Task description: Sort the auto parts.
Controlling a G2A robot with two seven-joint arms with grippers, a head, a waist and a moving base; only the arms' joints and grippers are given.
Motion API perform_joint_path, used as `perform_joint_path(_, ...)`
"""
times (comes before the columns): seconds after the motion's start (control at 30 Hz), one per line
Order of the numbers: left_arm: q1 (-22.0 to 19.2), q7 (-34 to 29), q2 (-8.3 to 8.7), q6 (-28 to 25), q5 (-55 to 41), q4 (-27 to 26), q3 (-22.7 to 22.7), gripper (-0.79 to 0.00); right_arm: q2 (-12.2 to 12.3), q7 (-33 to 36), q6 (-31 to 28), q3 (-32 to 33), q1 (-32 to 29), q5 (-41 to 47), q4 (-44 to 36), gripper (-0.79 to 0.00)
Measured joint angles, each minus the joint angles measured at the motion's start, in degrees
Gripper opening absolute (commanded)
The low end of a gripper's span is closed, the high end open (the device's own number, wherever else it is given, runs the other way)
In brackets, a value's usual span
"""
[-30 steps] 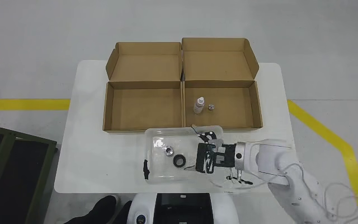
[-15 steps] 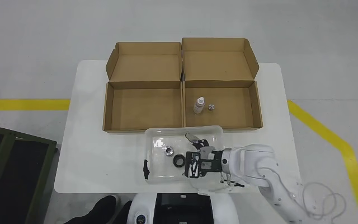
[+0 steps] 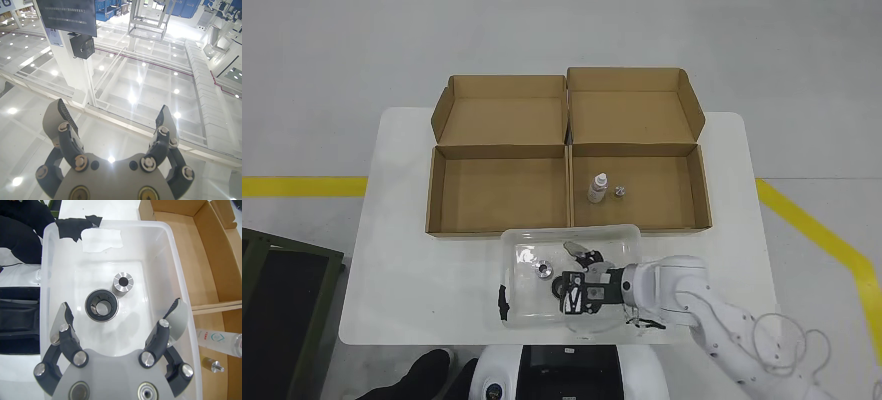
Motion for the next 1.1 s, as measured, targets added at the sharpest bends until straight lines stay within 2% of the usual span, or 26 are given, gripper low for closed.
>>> perform_joint_path(0.3,0.0,0.0,0.0,0.0,0.0,0.0,0.0,0.0,-0.6,-0.2,0.3,-2.4,1.0,-0.3,2.8,0.0)
perform_joint_path(0.33,0.0,0.0,0.0,0.0,0.0,0.0,0.0,0.0,-0.7,-0.3,0.3,-2.6,1.0,-0.3,3.0,-0.025)
perform_joint_path(0.47,0.0,0.0,0.0,0.0,0.0,0.0,0.0,0.0,-0.9,-0.4,0.2,-3.4,1.3,-0.5,3.7,-0.219)
perform_joint_path(0.8,0.0,0.0,0.0,0.0,0.0,0.0,0.0,0.0,-1.4,-0.8,-0.1,-4.8,2.3,-0.7,5.1,-0.48)
perform_joint_path(0.83,0.0,0.0,0.0,0.0,0.0,0.0,0.0,0.0,-1.4,-0.9,-0.1,-4.8,2.4,-0.7,5.3,-0.52)
perform_joint_path(0.9,0.0,0.0,0.0,0.0,0.0,0.0,0.0,0.0,-1.4,-1.1,-0.2,-4.7,2.4,-0.7,5.6,-0.671)
perform_joint_path(0.97,0.0,0.0,0.0,0.0,0.0,0.0,0.0,0.0,-1.4,-1.2,-0.4,-4.4,2.4,-0.8,5.6,-0.785)
perform_joint_path(1.1,0.0,0.0,0.0,0.0,0.0,0.0,0.0,0.0,-1.1,-1.3,-1.0,-3.3,2.0,-0.3,4.4,-0.785)
